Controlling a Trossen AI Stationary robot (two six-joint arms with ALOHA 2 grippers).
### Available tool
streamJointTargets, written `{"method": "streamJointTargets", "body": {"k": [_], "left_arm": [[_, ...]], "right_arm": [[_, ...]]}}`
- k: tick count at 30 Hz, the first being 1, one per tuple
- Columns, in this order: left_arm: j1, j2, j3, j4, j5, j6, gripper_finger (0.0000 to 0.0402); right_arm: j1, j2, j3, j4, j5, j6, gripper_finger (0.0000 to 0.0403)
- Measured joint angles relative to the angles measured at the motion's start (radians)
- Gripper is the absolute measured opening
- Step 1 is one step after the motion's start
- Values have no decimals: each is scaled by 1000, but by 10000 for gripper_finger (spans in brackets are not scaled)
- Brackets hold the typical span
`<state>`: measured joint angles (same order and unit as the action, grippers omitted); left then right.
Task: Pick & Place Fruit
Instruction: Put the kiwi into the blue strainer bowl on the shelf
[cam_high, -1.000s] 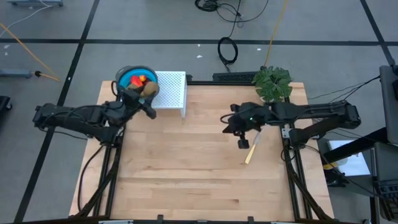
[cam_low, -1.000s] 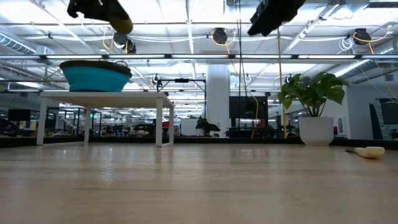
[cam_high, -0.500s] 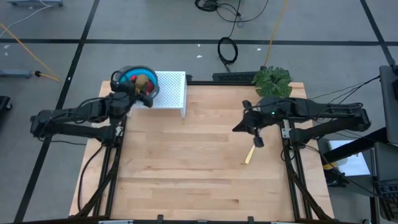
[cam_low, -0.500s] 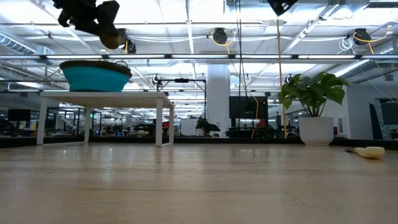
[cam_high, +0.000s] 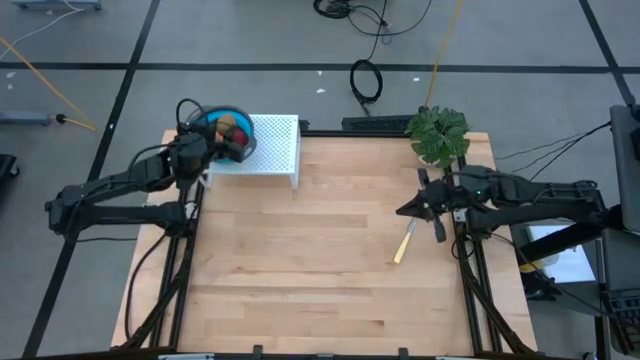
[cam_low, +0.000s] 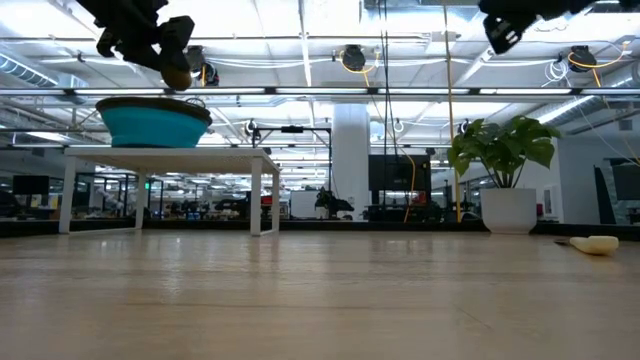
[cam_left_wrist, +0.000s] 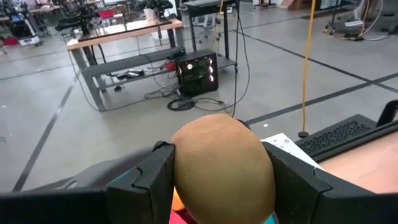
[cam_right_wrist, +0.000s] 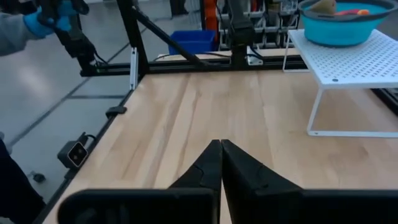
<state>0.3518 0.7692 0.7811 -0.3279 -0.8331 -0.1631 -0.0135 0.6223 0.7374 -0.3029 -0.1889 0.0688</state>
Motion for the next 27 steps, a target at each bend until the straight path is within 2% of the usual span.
{"method": "streamJointTargets", "body": {"k": [7, 13, 17, 27], "left_arm": [[68, 0, 0, 0, 62, -7, 202], [112, 0, 0, 1, 109, -9, 202], [142, 2, 0, 1, 126, -8, 202], [248, 3, 0, -41, 148, -7, 202]], "right_arm": [[0, -155, -81, 0, 8, 5, 0], [0, -273, -163, 1, 86, 19, 0], [0, -339, -230, 57, 88, 41, 0], [0, -414, -310, 112, 113, 44, 0]]}}
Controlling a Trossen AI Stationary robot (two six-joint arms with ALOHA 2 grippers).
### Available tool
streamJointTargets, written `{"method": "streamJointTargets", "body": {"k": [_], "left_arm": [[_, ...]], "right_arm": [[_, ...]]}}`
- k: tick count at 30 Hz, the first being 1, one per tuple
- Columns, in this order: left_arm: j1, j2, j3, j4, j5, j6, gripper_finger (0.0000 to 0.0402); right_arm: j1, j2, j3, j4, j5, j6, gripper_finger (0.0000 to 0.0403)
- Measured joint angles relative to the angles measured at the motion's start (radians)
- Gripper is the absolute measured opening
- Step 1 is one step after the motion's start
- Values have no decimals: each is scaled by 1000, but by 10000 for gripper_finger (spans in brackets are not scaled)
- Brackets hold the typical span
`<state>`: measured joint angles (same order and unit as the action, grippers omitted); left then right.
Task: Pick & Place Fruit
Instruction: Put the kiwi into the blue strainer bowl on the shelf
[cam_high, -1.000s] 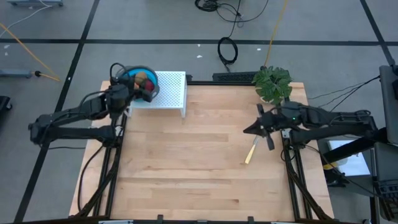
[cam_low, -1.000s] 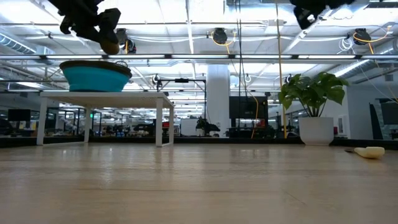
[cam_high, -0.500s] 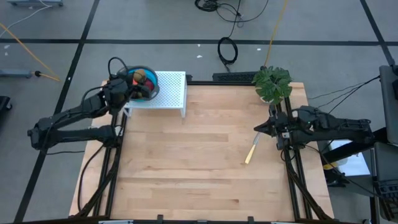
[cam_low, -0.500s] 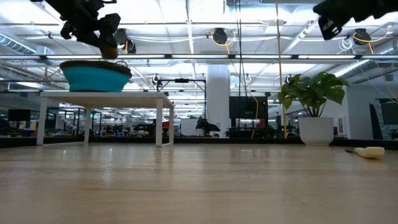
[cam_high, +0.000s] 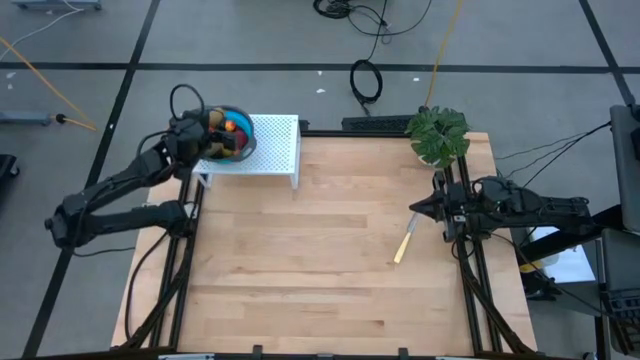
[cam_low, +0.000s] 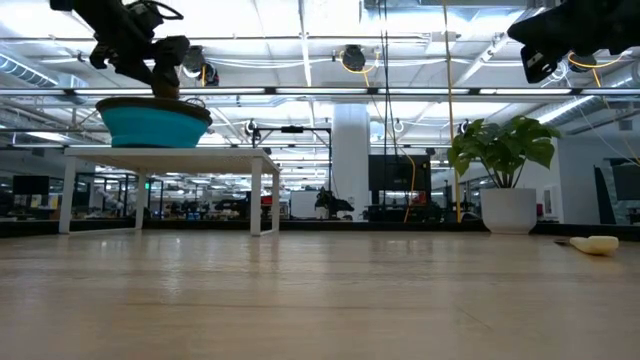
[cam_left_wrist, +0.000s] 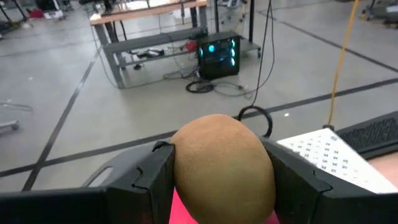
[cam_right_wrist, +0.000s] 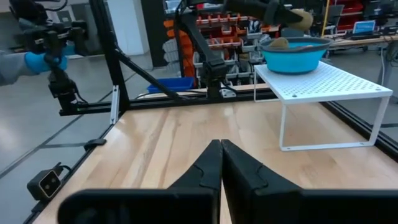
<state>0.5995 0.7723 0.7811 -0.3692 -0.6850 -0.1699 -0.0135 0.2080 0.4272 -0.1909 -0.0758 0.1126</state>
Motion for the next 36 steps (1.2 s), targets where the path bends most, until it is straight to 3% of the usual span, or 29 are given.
{"method": "streamJointTargets", "body": {"k": [16, 30, 36], "left_arm": [[137, 58, 0, -67, 164, -16, 202], [181, 73, 0, -91, 169, -29, 203], [194, 74, 0, -141, 171, -76, 233]], "right_arm": [[0, -1, -1, 0, 5, -1, 0], [0, -1, -1, 0, 5, -1, 0], [0, -1, -1, 0, 4, 0, 0]]}}
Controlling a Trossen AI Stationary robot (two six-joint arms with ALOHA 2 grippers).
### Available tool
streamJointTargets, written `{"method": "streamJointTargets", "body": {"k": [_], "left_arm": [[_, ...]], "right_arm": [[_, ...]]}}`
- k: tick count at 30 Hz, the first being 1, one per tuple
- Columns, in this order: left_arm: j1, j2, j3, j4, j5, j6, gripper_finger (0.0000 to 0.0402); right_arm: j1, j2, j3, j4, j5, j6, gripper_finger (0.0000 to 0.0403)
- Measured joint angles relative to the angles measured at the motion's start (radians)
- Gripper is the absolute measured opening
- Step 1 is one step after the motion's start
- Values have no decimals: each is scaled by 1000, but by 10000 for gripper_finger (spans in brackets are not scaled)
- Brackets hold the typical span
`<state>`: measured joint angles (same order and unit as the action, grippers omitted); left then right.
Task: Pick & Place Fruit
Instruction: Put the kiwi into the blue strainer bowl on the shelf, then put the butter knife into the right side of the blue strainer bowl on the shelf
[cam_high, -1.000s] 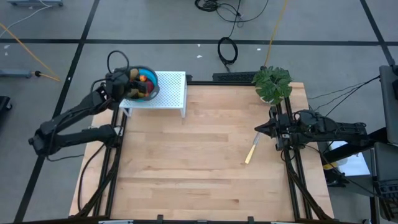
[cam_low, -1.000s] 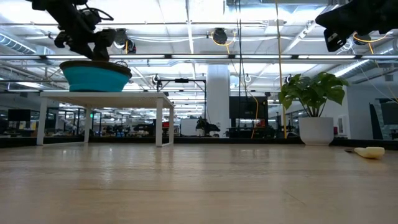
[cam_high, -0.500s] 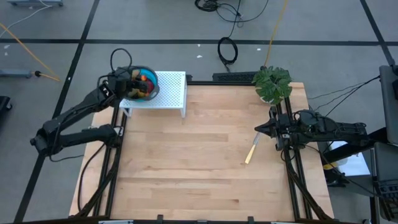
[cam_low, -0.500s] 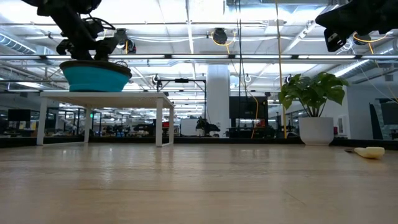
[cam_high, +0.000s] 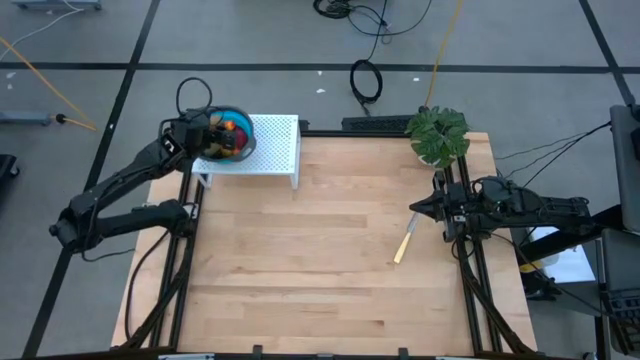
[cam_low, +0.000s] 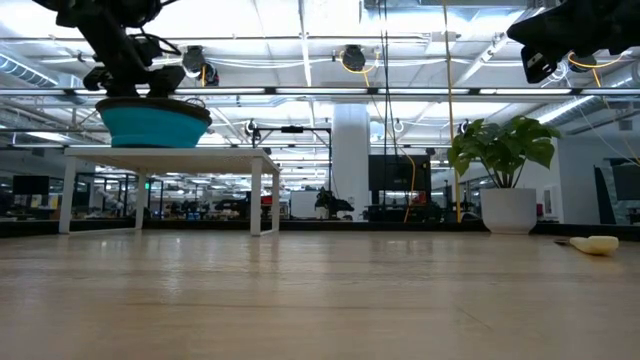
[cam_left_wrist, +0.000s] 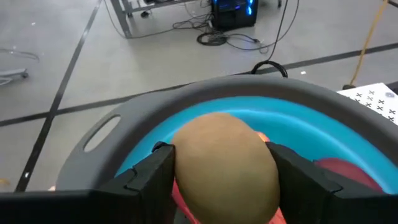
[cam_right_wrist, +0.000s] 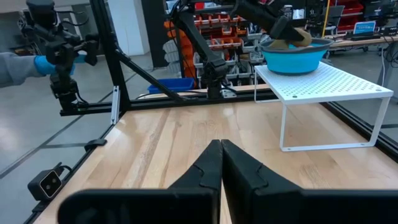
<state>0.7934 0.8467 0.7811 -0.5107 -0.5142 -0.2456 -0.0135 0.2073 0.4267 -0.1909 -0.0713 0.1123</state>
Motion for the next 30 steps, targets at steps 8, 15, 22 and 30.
{"method": "streamJointTargets", "body": {"k": [8, 15, 22, 30], "left_arm": [[5, -11, 0, 10, 25, 10, 302], [2, -68, 0, 146, 35, 9, 332], [-37, -139, 0, 186, 235, -92, 320], [-117, -210, 0, 186, 489, -211, 266]], "right_arm": [[0, 0, 0, 10, -3, 0, 0], [0, 0, 0, 97, -7, 0, 0], [0, 17, 0, 105, -7, 58, 0], [0, 119, 0, 93, 22, 162, 0]]}}
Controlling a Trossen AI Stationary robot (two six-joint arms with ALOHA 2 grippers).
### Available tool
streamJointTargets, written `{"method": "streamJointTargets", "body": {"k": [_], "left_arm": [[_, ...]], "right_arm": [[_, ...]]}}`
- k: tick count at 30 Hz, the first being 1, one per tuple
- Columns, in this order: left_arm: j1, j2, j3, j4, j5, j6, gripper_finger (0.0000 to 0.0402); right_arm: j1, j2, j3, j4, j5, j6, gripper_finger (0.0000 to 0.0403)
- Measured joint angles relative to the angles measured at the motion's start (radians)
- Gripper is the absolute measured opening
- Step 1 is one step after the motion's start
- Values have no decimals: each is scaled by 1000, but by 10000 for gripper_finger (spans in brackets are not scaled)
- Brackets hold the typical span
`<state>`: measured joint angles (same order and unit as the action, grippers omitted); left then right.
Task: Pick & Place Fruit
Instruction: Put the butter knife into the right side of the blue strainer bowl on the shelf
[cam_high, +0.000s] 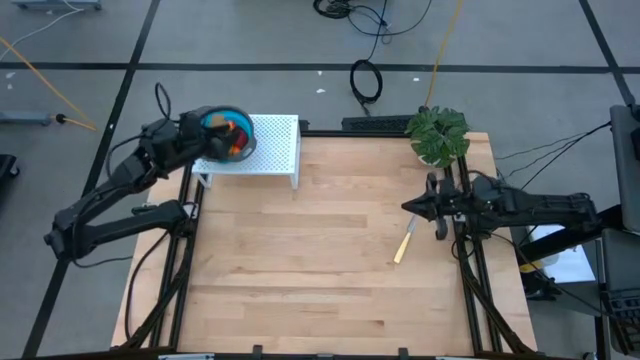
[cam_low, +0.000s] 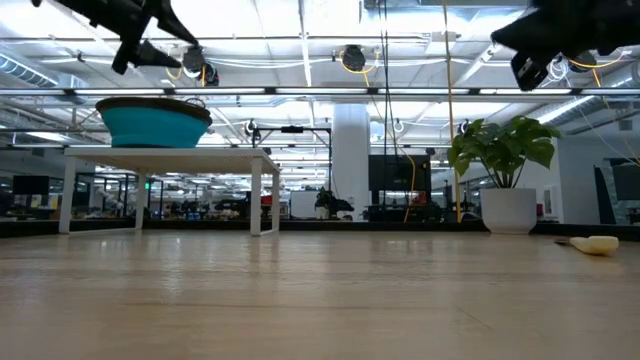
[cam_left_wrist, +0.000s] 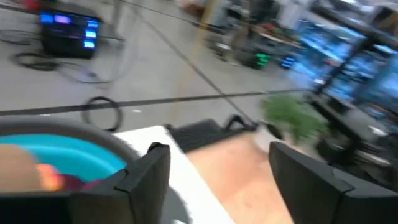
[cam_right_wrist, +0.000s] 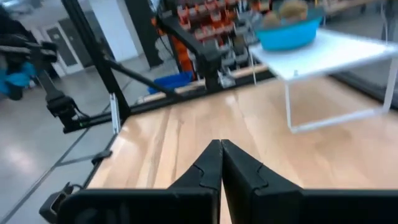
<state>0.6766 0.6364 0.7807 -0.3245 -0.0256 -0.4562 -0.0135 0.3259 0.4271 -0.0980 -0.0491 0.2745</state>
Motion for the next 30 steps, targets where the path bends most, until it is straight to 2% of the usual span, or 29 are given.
{"method": "streamJointTargets", "body": {"k": [2, 11, 18, 22, 30], "left_arm": [[-29, -15, 0, 1, 27, 8, 243], [-188, -66, 0, 0, 29, 107, 111], [-317, -69, 0, -1, -13, 146, 10], [-398, -69, 0, 18, -87, 172, 13], [-530, -70, -24, 46, -91, 261, 6]], "right_arm": [[0, 35, 0, -6, 0, 21, 0], [0, 146, 0, -11, 5, 119, 0], [30, 194, 10, -12, 109, 196, 0], [68, 224, 49, -26, 166, 211, 0], [158, 306, 160, -126, 267, 212, 0]]}}
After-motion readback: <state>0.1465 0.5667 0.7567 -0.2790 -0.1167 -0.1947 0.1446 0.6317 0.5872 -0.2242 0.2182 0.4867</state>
